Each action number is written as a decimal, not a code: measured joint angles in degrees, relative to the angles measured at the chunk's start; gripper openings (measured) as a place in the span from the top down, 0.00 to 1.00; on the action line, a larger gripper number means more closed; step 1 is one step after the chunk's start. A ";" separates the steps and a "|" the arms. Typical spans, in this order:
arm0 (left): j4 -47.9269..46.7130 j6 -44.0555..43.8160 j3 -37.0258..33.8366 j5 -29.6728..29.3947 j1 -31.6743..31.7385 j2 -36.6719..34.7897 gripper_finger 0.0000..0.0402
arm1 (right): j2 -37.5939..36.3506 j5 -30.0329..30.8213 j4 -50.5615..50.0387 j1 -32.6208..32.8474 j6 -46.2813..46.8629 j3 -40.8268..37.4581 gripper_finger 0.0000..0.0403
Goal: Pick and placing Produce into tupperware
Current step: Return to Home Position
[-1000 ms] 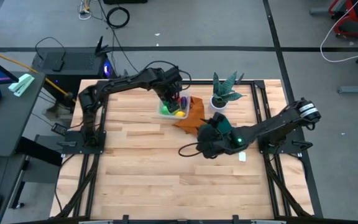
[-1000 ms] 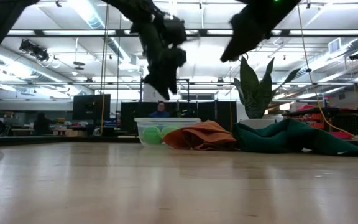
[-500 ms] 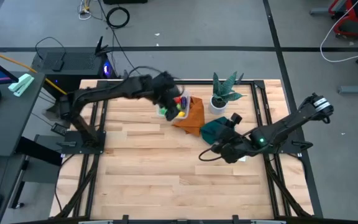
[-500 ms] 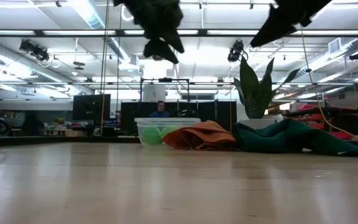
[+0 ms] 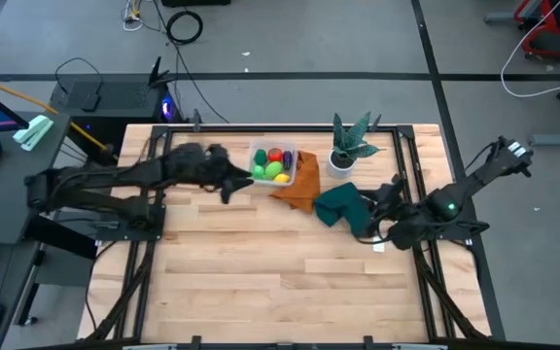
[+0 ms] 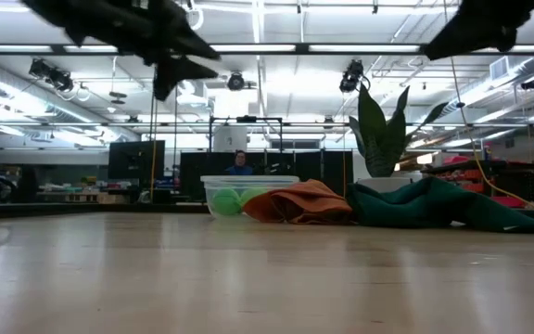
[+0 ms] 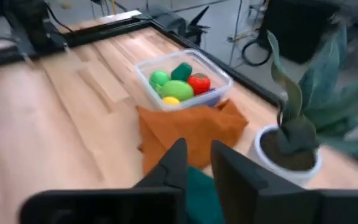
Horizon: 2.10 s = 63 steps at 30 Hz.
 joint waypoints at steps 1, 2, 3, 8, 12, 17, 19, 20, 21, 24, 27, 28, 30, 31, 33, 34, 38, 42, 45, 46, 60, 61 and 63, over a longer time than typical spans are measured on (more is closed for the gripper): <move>3.31 0.70 -1.96 0.03 -0.19 -1.71 0.62 | -1.80 0.02 0.00 0.60 1.34 -1.08 0.95; 5.85 1.00 -3.67 0.01 -0.35 -3.67 0.64 | -3.49 0.00 0.39 1.13 2.45 -1.98 0.97; 6.46 1.16 -5.63 0.02 -0.35 -5.50 0.66 | -5.03 0.02 0.68 1.71 3.33 -2.77 0.99; 9.02 1.53 -12.12 0.02 -0.39 -12.18 0.77 | -11.72 -0.07 1.32 3.01 7.14 -5.48 0.97; 11.28 -0.71 -17.74 -0.09 -0.40 -16.17 0.87 | -15.00 -0.04 2.10 3.39 8.81 -6.07 1.00; 20.21 -3.57 -24.59 -0.92 -1.16 -21.57 0.98 | -15.74 0.00 2.02 3.38 11.60 -6.10 1.00; 22.98 -4.57 -26.79 -2.91 -1.82 -24.22 0.98 | -15.72 0.00 1.98 3.38 13.33 -6.11 1.00; 23.80 -4.61 -27.67 -4.00 -2.28 -25.50 0.98 | -15.67 0.00 2.02 3.38 13.96 -6.11 1.00; 23.80 -4.55 -28.40 -4.88 -2.81 -26.91 0.97 | -15.58 0.00 1.93 3.38 14.73 -6.11 1.00; 23.67 -3.25 -29.31 -7.14 -4.29 -30.78 0.97 | -15.57 0.28 1.95 3.38 16.80 -6.11 1.00; 22.91 -1.27 -29.77 -9.40 -5.75 -34.07 0.99 | -15.57 0.46 1.99 3.38 18.71 -6.11 1.00; 22.66 -0.41 -29.84 -10.36 -6.18 -34.98 0.99 | -15.57 0.48 2.01 3.38 19.27 -6.11 1.00; 21.81 0.70 -29.84 -12.18 -7.00 -36.79 0.98 | -15.57 0.50 2.14 3.38 19.78 -6.11 1.00; 21.11 1.43 -29.84 -12.79 -7.38 -37.67 0.97 | -15.57 0.50 2.26 3.38 19.81 -6.11 1.00; 18.77 2.22 -29.84 -13.54 -7.99 -39.26 0.97 | -15.57 1.06 2.36 3.38 19.88 -6.11 1.00; 17.10 2.57 -29.84 -13.82 -8.19 -40.10 0.97 | -15.57 1.38 2.38 3.38 19.92 -6.11 1.00; 13.21 2.87 -29.84 -14.79 -8.88 -43.12 0.99 | -15.57 1.77 2.36 3.38 19.96 -6.11 1.00; 11.52 3.61 -29.84 -16.01 -9.35 -45.29 0.97 | -15.60 1.79 2.34 3.36 19.94 -6.11 1.00; 10.50 4.47 -29.84 -16.12 -9.74 -46.21 0.99 | -15.68 1.79 2.34 3.38 19.96 -6.11 1.00; 10.44 4.52 -29.84 -16.12 -9.88 -46.25 0.99 | -15.68 1.79 2.34 3.38 19.96 -6.11 1.00; 24.24 4.43 -36.98 -15.73 -10.34 -46.18 0.97 | -15.68 1.81 2.35 3.38 21.28 -6.11 1.00; 24.27 4.47 -36.98 -15.75 -10.54 -46.18 0.97 | -15.68 1.81 2.35 3.38 21.31 -6.11 1.00; 24.42 4.52 -37.13 -15.72 -11.18 -46.19 0.98 | -15.73 1.81 2.34 3.38 22.01 -6.11 1.00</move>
